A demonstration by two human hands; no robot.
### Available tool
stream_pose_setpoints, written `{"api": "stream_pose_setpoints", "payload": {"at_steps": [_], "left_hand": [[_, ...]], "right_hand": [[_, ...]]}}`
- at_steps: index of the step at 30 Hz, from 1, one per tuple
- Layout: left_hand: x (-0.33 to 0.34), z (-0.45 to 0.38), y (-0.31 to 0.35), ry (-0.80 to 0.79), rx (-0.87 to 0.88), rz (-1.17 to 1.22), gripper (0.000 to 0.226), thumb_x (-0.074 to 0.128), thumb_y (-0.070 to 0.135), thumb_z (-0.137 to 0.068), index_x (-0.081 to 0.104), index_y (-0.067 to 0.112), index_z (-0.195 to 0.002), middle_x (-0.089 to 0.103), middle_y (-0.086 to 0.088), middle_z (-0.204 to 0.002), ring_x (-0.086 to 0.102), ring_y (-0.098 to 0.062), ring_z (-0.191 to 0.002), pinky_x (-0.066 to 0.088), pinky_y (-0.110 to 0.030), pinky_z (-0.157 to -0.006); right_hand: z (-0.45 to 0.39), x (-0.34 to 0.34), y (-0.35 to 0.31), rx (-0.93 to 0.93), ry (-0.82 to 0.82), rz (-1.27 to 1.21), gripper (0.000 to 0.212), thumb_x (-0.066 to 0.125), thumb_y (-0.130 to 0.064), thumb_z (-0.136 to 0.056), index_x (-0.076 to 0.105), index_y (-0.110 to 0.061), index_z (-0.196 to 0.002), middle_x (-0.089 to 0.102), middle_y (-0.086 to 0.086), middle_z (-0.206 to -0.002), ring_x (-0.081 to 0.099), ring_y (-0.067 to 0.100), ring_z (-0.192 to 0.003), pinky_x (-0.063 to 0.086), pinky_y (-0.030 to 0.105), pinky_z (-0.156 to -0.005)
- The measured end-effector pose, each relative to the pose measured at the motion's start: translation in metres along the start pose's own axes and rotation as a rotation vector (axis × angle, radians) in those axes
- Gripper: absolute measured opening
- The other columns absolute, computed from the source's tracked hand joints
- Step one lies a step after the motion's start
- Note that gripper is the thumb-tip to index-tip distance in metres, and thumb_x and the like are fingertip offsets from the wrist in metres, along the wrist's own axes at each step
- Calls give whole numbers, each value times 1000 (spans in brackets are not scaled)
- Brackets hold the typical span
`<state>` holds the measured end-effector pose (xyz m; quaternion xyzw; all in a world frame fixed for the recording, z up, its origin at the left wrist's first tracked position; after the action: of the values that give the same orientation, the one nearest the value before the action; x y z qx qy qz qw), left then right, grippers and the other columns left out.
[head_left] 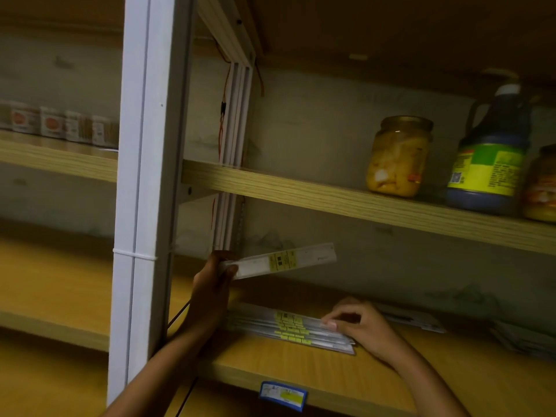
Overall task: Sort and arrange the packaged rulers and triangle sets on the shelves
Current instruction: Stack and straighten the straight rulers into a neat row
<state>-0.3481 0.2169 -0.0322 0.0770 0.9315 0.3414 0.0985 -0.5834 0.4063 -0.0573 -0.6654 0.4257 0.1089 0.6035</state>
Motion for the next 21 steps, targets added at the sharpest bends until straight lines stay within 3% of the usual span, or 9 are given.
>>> {"api": "stream_pose_setpoints", "payload": {"at_steps": [4, 7, 10, 14, 18, 21], "left_hand": [[7, 1, -10, -33, -53, -21, 9, 53, 1, -93, 54, 4, -101, 60, 5, -85, 63, 3, -76, 49, -10, -60], [16, 2, -16, -117, -114, -52, 11, 51, 4, -94, 55, 11, -100, 59, 5, -86, 63, -7, -78, 48, -15, -60], [25, 6, -28, -242, -141, -163, 12, 51, 11, -95, 56, 20, -102, 59, 4, -93, 62, -14, -86, 48, -21, -69], [27, 8, -32, -263, -85, -370, 13, 54, 17, -94, 63, 16, -103, 64, -6, -105, 62, -22, -97, 52, -41, -84], [32, 9, -28, -291, -63, -542, 17, 53, 23, -95, 62, 19, -108, 63, -2, -114, 56, -22, -113, 39, -36, -95], [34, 10, -29, -333, -71, -588, 17, 50, 24, -96, 59, 23, -111, 61, 1, -119, 52, -19, -118, 35, -36, -100]], "right_hand": [[-1, -3, 0, -8, 36, -43, 12, 68, -23, -89, 78, -29, -91, 70, -9, -97, 62, -3, -94, 47, 20, -87], [-4, -26, 11, 20, 280, -150, 13, 63, -18, -93, 74, -25, -93, 72, -10, -97, 65, 0, -93, 48, 18, -86], [-4, -42, 24, 43, 455, -167, 13, 63, -14, -92, 71, -24, -89, 71, -3, -94, 66, 8, -90, 51, 33, -86], [-1, -47, 20, 9, 507, -150, 10, 62, -10, -92, 69, -18, -91, 68, -7, -92, 62, -6, -80, 43, 15, -73], [-3, -47, 19, -4, 519, -136, 12, 61, -8, -93, 68, -17, -92, 65, -10, -91, 59, -1, -83, 41, 10, -71], [-2, -47, 21, -5, 517, -120, 13, 60, -9, -93, 68, -19, -90, 67, -7, -92, 60, 1, -85, 44, 18, -74]]}}
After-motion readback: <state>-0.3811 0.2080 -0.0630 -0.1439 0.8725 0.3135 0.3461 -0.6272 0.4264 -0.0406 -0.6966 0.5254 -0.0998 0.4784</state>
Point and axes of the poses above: each hand's wrist, its own z-axis away from the middle knuckle, its own x-axis out of the palm, y = z × x, the point moved 8 cm from there along -z, towards the middle knuckle
